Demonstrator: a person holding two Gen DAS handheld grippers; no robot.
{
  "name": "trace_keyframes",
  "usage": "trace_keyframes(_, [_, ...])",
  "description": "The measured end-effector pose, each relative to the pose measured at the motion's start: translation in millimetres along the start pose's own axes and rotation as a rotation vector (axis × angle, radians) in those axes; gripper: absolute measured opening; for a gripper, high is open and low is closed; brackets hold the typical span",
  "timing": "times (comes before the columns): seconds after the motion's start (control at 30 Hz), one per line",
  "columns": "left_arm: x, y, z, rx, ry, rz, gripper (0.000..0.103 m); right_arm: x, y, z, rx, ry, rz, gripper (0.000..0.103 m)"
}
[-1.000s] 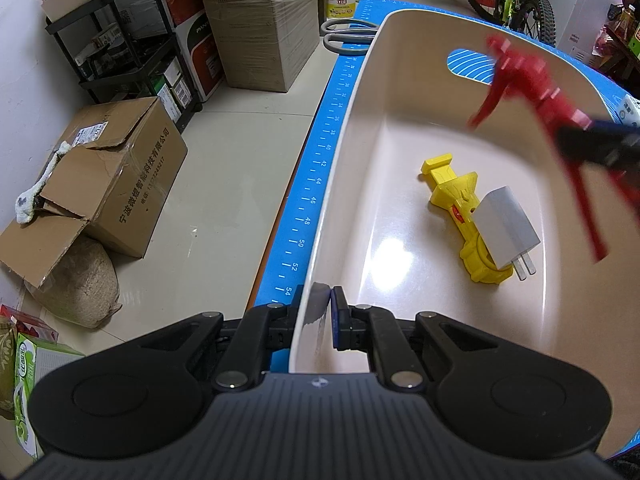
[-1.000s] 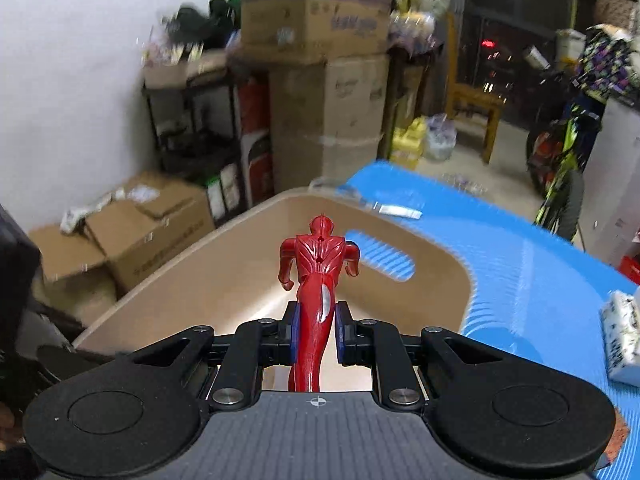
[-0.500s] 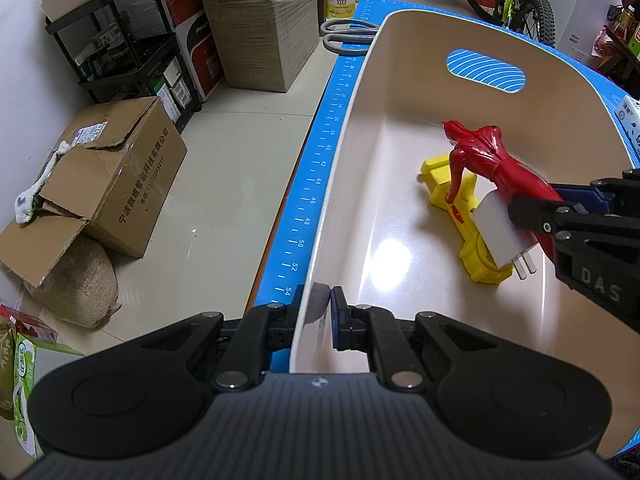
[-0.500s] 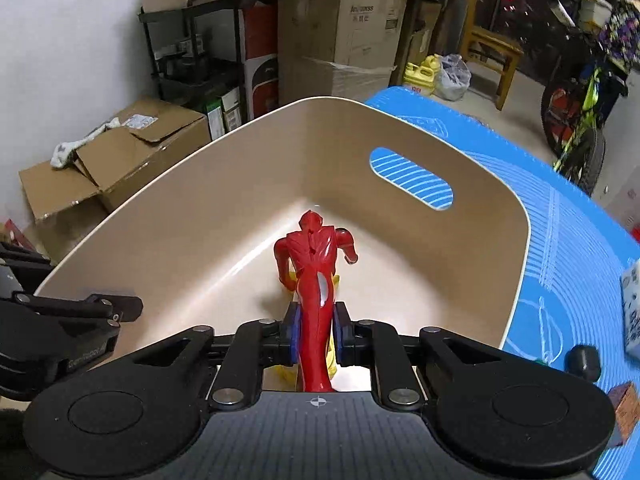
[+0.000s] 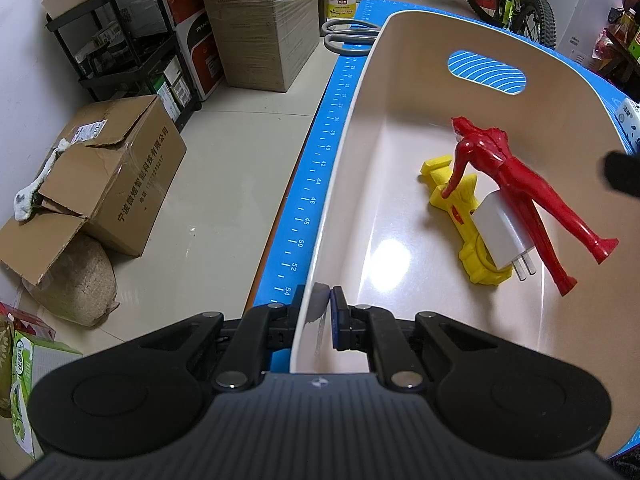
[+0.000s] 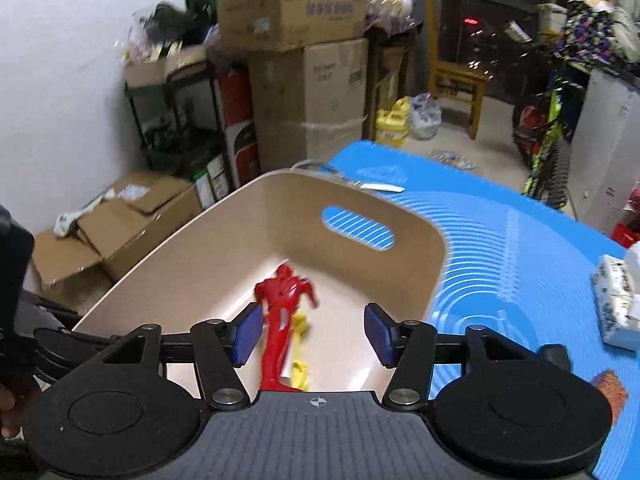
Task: Organize rigid objects
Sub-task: 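Carry the red figure into the basket and release it, then grasp the green ointment tin with the right gripper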
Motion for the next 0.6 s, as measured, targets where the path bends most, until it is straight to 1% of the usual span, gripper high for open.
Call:
trace_keyframes(0.17, [0,0,0,-0.001,0.001,0.001,0.013,-11,-34,26,-0.069,-0.037,-0.054,0.073])
trace_keyframes(0.27, [0,0,0,-0.001,0.000,0.001,0.013,-28,-58,41,-0.129,-0.039,-0.098,0.075])
trace_keyframes(0.37, [0,0,0,0.001,0.000,0.002,0.013,-50,-81,48,-0.180,-0.024,-0.146,0.075])
trace_keyframes(0.47, [-1,-1,-1,0.003,-0.001,0.003,0.013,-73,-99,46,-0.211,0.016,-0.181,0.075])
trace_keyframes(0.6, [-1,-1,-2,0.002,0.000,0.006,0.013,-103,-112,38,-0.220,0.055,-0.221,0.075])
Point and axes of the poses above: each gripper's, at about its wrist camera, not at the fingertips, and z roughly against the way its jaws point, y to its left, x to its top, the point moved 1 cm from there along -z, roughly the way its jaws point, and after that the axes turned 2 degrees about x, right-handed, at the moved point
